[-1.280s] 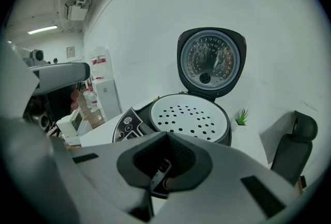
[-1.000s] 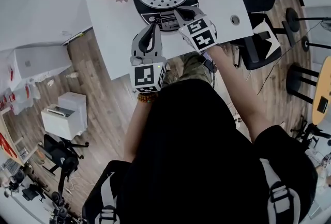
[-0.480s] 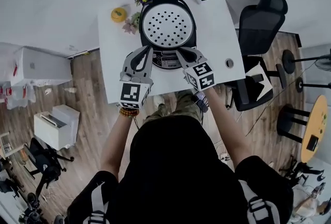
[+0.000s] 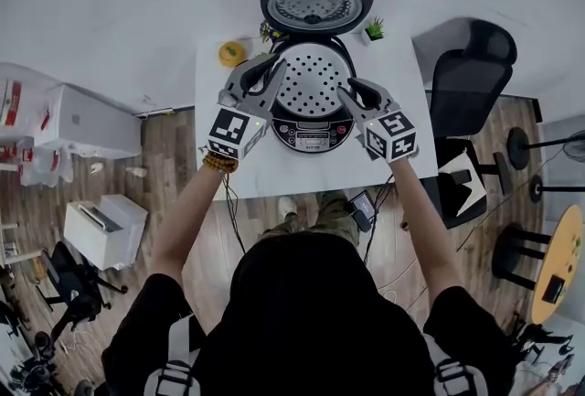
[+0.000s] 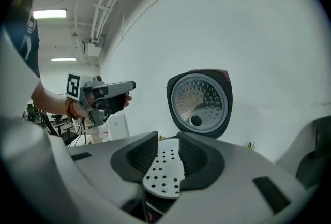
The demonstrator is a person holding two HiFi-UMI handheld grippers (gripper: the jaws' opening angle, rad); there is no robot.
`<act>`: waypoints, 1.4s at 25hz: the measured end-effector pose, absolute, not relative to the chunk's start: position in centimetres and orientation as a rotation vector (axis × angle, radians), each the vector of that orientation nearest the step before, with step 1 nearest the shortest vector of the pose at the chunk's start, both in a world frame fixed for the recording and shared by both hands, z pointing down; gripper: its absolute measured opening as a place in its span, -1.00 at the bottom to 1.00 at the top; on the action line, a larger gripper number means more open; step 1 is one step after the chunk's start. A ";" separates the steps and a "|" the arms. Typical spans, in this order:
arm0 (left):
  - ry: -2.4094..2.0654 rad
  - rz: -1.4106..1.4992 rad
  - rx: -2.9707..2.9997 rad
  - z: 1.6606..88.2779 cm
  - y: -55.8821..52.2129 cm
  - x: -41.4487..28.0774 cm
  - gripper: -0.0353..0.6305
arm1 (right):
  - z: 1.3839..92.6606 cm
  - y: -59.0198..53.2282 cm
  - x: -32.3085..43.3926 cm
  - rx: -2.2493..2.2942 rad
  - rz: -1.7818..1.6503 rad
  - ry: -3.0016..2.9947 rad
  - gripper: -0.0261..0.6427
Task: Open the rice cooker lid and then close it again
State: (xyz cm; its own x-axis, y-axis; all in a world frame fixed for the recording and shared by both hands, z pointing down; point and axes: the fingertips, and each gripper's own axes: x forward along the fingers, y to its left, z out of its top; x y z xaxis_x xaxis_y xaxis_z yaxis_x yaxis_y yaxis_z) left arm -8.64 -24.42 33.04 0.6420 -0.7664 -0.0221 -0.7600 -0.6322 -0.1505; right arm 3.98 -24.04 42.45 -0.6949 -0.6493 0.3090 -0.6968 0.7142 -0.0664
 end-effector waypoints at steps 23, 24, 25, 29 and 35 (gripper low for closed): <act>1.249 -0.159 -2.913 27.0 -44.3 -10.8 -0.44 | 27.0 -46.1 5.7 1.045 0.404 -2.953 -0.26; 1.224 -0.177 -2.961 27.5 -44.7 -10.3 -0.40 | 27.3 -46.3 5.5 1.025 0.428 -2.958 -0.26; 1.203 -0.195 -2.998 28.0 -45.0 -10.0 -0.38 | 27.8 -46.5 5.3 1.005 0.445 -2.952 -0.26; 1.179 -0.157 -3.085 28.7 -45.7 -9.9 -0.37 | 29.4 -46.9 4.8 0.942 0.440 -2.902 -0.26; 1.169 -0.099 -3.141 29.0 -46.2 -9.9 -0.36 | 29.8 -47.4 5.0 0.924 0.525 -2.877 -0.26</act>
